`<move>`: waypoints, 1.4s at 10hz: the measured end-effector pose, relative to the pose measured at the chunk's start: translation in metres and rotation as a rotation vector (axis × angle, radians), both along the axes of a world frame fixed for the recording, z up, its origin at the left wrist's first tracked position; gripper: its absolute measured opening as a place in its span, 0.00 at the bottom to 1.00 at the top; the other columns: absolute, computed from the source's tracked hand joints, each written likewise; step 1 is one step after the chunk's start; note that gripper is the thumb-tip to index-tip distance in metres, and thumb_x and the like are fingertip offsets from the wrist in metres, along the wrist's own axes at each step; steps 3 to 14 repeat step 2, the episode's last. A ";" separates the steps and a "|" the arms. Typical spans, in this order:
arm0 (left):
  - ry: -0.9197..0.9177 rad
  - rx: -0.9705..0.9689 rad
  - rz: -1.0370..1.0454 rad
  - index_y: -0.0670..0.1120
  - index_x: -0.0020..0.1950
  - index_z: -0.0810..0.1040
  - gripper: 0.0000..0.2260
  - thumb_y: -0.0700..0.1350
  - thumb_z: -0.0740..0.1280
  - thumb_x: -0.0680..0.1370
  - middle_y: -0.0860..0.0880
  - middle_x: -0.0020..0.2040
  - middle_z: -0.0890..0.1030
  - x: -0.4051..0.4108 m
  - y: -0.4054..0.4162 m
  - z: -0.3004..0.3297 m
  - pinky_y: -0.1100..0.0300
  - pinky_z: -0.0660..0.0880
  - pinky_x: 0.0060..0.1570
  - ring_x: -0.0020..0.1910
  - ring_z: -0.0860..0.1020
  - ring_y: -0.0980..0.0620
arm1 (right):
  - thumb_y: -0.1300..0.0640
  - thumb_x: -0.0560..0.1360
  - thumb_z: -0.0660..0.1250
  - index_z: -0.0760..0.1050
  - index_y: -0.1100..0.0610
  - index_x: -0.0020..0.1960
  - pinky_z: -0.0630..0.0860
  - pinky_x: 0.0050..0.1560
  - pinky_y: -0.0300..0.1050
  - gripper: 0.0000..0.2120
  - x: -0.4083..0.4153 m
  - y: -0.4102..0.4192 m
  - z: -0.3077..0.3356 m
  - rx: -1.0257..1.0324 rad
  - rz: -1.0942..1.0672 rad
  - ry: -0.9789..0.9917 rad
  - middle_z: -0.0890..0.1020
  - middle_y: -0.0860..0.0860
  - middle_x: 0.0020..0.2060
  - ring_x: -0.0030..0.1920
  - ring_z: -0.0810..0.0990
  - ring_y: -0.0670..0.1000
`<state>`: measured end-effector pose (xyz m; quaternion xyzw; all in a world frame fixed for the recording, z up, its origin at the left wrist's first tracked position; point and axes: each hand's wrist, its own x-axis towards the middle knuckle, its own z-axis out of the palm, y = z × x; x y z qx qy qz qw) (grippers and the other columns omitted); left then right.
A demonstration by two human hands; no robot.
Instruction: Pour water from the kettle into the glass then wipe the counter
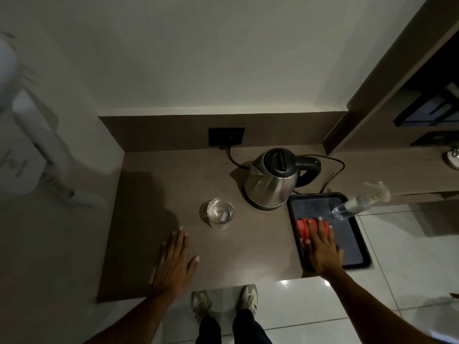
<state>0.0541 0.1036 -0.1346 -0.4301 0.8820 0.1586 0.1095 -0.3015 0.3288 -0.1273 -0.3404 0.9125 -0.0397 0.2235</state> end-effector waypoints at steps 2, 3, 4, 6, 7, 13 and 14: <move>0.080 -0.047 0.060 0.37 0.75 0.65 0.41 0.67 0.36 0.80 0.39 0.76 0.66 -0.004 0.003 0.012 0.49 0.55 0.77 0.76 0.63 0.40 | 0.31 0.75 0.41 0.48 0.42 0.80 0.52 0.71 0.73 0.36 0.017 -0.008 0.023 -0.120 -0.025 0.048 0.36 0.44 0.77 0.79 0.43 0.58; 0.080 -0.047 0.060 0.37 0.75 0.65 0.41 0.67 0.36 0.80 0.39 0.76 0.66 -0.004 0.003 0.012 0.49 0.55 0.77 0.76 0.63 0.40 | 0.31 0.75 0.41 0.48 0.42 0.80 0.52 0.71 0.73 0.36 0.017 -0.008 0.023 -0.120 -0.025 0.048 0.36 0.44 0.77 0.79 0.43 0.58; 0.080 -0.047 0.060 0.37 0.75 0.65 0.41 0.67 0.36 0.80 0.39 0.76 0.66 -0.004 0.003 0.012 0.49 0.55 0.77 0.76 0.63 0.40 | 0.31 0.75 0.41 0.48 0.42 0.80 0.52 0.71 0.73 0.36 0.017 -0.008 0.023 -0.120 -0.025 0.048 0.36 0.44 0.77 0.79 0.43 0.58; 0.080 -0.047 0.060 0.37 0.75 0.65 0.41 0.67 0.36 0.80 0.39 0.76 0.66 -0.004 0.003 0.012 0.49 0.55 0.77 0.76 0.63 0.40 | 0.31 0.75 0.41 0.48 0.42 0.80 0.52 0.71 0.73 0.36 0.017 -0.008 0.023 -0.120 -0.025 0.048 0.36 0.44 0.77 0.79 0.43 0.58; 0.080 -0.047 0.060 0.37 0.75 0.65 0.41 0.67 0.36 0.80 0.39 0.76 0.66 -0.004 0.003 0.012 0.49 0.55 0.77 0.76 0.63 0.40 | 0.31 0.75 0.41 0.48 0.42 0.80 0.52 0.71 0.73 0.36 0.017 -0.008 0.023 -0.120 -0.025 0.048 0.36 0.44 0.77 0.79 0.43 0.58; 0.080 -0.047 0.060 0.37 0.75 0.65 0.41 0.67 0.36 0.80 0.39 0.76 0.66 -0.004 0.003 0.012 0.49 0.55 0.77 0.76 0.63 0.40 | 0.31 0.75 0.41 0.48 0.42 0.80 0.52 0.71 0.73 0.36 0.017 -0.008 0.023 -0.120 -0.025 0.048 0.36 0.44 0.77 0.79 0.43 0.58; 0.080 -0.047 0.060 0.37 0.75 0.65 0.41 0.67 0.36 0.80 0.39 0.76 0.66 -0.004 0.003 0.012 0.49 0.55 0.77 0.76 0.63 0.40 | 0.31 0.75 0.41 0.48 0.42 0.80 0.52 0.71 0.73 0.36 0.017 -0.008 0.023 -0.120 -0.025 0.048 0.36 0.44 0.77 0.79 0.43 0.58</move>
